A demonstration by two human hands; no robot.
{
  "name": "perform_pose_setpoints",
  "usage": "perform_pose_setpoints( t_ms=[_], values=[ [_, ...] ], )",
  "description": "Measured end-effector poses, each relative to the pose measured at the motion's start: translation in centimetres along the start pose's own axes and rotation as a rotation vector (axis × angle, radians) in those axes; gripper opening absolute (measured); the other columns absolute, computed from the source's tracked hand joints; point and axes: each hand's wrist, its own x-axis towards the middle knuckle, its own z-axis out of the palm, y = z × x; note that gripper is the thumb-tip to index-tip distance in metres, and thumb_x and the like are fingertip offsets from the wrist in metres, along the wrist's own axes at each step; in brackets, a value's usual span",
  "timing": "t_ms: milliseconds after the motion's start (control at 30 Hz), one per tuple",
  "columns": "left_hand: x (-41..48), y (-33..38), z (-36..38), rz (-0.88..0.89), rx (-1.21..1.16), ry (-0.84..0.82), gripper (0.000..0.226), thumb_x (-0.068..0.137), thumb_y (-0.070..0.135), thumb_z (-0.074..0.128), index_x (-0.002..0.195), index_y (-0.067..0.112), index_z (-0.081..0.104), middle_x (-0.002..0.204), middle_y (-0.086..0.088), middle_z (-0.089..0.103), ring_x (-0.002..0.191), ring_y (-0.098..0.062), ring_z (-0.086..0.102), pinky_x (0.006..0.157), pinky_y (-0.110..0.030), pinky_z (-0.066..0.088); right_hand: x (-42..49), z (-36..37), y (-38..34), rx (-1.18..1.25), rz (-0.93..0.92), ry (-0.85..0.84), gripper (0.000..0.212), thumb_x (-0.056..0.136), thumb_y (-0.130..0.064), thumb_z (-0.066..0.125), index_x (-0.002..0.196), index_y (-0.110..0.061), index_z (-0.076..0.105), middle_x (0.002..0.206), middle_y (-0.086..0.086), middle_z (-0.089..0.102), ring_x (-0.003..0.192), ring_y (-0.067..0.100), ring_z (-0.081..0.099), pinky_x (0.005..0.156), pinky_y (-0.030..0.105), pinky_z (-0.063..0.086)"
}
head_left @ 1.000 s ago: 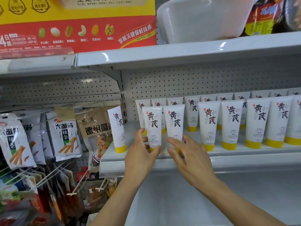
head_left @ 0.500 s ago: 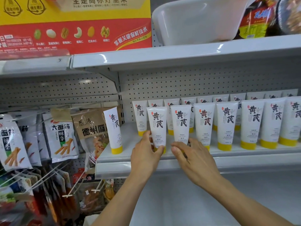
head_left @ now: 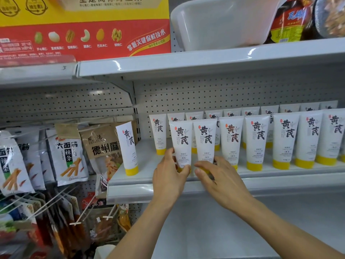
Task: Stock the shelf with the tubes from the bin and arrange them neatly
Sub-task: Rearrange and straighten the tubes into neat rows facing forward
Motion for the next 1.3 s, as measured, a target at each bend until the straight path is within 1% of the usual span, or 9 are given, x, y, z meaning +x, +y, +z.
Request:
perform_pose_setpoints(
  t_ms=[367, 467, 600, 733, 833, 900, 967, 1067, 1300],
  values=[
    [-0.6, -0.7, -1.5, 0.045, -0.057, -0.006, 0.066, 0.082, 0.036, 0.072, 0.137, 0.023, 0.038, 0.125, 0.009, 0.051, 0.111, -0.006, 0.052, 0.093, -0.027, 0.046, -0.1, -1.5, -0.1, -0.096, -0.06, 0.011, 0.03, 0.096, -0.037, 0.048, 0.123, -0.042, 0.061, 0.12, -0.005, 0.063, 0.104, 0.018, 0.061, 0.078, 0.03, 0.05],
    [-1.4, -2.1, -3.9, 0.129, 0.008, 0.188, 0.059, 0.082, 0.029, 0.074, 0.132, 0.02, 0.042, 0.119, 0.008, 0.042, 0.11, -0.008, 0.046, 0.095, -0.024, 0.041, -0.8, -3.0, -0.9, -0.292, -0.094, 0.002, 0.028, 0.096, -0.039, 0.046, 0.116, -0.044, 0.064, 0.114, -0.008, 0.065, 0.103, 0.019, 0.058, 0.077, 0.03, 0.046],
    [0.3, -5.6, -8.0, -0.031, -0.138, 0.492, 0.068, 0.077, 0.031, 0.077, 0.129, 0.026, 0.034, 0.118, 0.015, 0.031, 0.117, -0.022, 0.046, 0.101, -0.045, 0.043, -0.2, -4.6, -2.8, -0.288, -0.195, 0.128, 0.021, 0.092, -0.035, 0.053, 0.097, -0.036, 0.073, 0.091, -0.004, 0.069, 0.09, 0.023, 0.059, 0.074, 0.034, 0.042],
    [3.3, -8.1, -10.1, -0.26, -0.198, 0.209, 0.083, 0.067, 0.051, 0.081, 0.134, 0.02, 0.042, 0.122, 0.003, 0.055, 0.108, -0.015, 0.057, 0.095, -0.037, 0.049, 3.6, -5.9, -5.5, -0.106, -0.383, 0.331, 0.025, 0.087, -0.032, 0.053, 0.102, -0.024, 0.072, 0.096, -0.003, 0.066, 0.093, 0.024, 0.057, 0.08, 0.039, 0.04],
    [4.2, -8.0, -10.2, -0.25, -0.273, 0.055, 0.052, 0.077, 0.028, 0.081, 0.12, 0.015, 0.054, 0.097, 0.011, 0.063, 0.087, -0.001, 0.06, 0.073, -0.02, 0.048, 7.2, -7.1, -7.5, -0.272, -0.37, 0.158, 0.044, 0.091, -0.04, 0.053, 0.133, -0.028, 0.049, 0.13, -0.003, 0.051, 0.122, 0.021, 0.042, 0.098, 0.038, 0.031],
    [4.7, -8.2, -10.1, -0.231, -0.279, 0.027, 0.042, 0.079, 0.021, 0.079, 0.114, 0.017, 0.056, 0.1, 0.008, 0.066, 0.089, -0.005, 0.063, 0.076, -0.025, 0.052, 9.3, -7.5, -8.1, -0.371, -0.305, 0.015, 0.057, 0.089, -0.046, 0.054, 0.14, -0.027, 0.039, 0.137, -0.001, 0.049, 0.128, 0.022, 0.039, 0.104, 0.041, 0.029],
    [5.2, -8.4, -10.2, -0.223, -0.307, -0.041, 0.036, 0.081, 0.016, 0.077, 0.112, 0.018, 0.059, 0.108, 0.0, 0.07, 0.097, -0.016, 0.066, 0.087, -0.038, 0.055, 10.8, -7.8, -8.1, -0.391, -0.243, -0.138, 0.054, 0.086, -0.048, 0.058, 0.133, -0.026, 0.046, 0.126, -0.001, 0.058, 0.117, 0.023, 0.049, 0.099, 0.041, 0.034],
    [5.4, -7.7, -9.9, -0.2, -0.398, -0.199, 0.032, 0.084, 0.009, 0.072, 0.113, 0.018, 0.062, 0.114, -0.003, 0.07, 0.105, -0.019, 0.066, 0.091, -0.036, 0.054, 11.8, -8.0, -7.7, -0.255, -0.186, -0.374, 0.027, 0.083, -0.038, 0.068, 0.102, -0.02, 0.06, 0.103, -0.004, 0.063, 0.092, 0.017, 0.06, 0.084, 0.035, 0.046],
    [5.4, -5.6, -8.3, -0.101, -0.474, -0.42, 0.041, 0.087, 0.009, 0.068, 0.126, 0.015, 0.058, 0.123, 0.001, 0.066, 0.115, -0.013, 0.061, 0.096, -0.028, 0.051, 12.4, -8.2, -7.5, -0.13, -0.185, -0.427, 0.012, 0.082, -0.023, 0.073, 0.089, -0.015, 0.066, 0.09, -0.001, 0.07, 0.084, 0.017, 0.066, 0.081, 0.039, 0.054]
  ],
)
